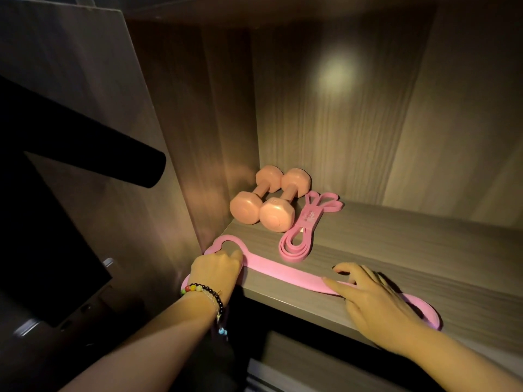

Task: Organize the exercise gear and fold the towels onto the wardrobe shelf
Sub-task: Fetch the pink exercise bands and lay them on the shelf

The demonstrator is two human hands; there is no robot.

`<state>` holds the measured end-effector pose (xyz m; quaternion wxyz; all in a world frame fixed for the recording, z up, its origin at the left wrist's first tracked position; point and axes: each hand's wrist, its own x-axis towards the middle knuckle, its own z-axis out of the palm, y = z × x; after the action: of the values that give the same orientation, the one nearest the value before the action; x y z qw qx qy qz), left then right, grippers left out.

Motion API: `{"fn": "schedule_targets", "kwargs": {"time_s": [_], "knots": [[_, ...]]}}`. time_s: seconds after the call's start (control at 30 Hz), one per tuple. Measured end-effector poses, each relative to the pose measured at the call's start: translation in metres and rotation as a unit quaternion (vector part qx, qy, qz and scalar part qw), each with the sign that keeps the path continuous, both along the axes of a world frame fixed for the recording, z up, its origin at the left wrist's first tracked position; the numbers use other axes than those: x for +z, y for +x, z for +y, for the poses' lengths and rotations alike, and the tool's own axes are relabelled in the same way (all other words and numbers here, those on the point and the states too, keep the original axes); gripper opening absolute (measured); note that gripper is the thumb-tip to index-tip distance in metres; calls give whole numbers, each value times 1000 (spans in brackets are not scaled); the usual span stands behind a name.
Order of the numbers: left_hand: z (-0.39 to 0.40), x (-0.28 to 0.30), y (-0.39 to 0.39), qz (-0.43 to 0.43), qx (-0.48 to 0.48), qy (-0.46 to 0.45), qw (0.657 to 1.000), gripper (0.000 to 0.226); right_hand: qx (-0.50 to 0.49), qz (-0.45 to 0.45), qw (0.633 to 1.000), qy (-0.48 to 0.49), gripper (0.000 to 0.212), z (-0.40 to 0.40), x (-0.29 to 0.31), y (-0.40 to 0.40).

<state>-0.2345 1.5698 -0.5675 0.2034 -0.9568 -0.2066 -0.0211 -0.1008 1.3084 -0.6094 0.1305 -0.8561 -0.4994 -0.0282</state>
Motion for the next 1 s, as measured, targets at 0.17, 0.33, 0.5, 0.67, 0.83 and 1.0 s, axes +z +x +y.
{"fn": "schedule_targets", "kwargs": {"time_s": [0.17, 0.33, 0.5, 0.67, 0.83, 1.0], "knots": [[1, -6, -1, -46, -40, -30, 998, 42, 1, 76, 997, -22, 67, -37, 11, 9], [-16, -15, 4, -7, -187, -92, 978, 56, -55, 58, 997, 3, 65, -78, 12, 9], [-22, -15, 1, -18, -205, -168, 964, 72, -80, 74, 991, 83, 50, -91, 1, -3], [-26, -12, -6, -10, -154, -213, 965, 73, -46, 90, 987, 125, 56, -94, -6, 0], [-39, -17, -12, 31, -78, -226, 970, 87, -31, 63, 984, 167, 50, -89, -11, 2], [-38, -26, -14, -23, -51, -277, 959, 88, -64, 78, 977, 186, 46, -84, -14, 5]]}}
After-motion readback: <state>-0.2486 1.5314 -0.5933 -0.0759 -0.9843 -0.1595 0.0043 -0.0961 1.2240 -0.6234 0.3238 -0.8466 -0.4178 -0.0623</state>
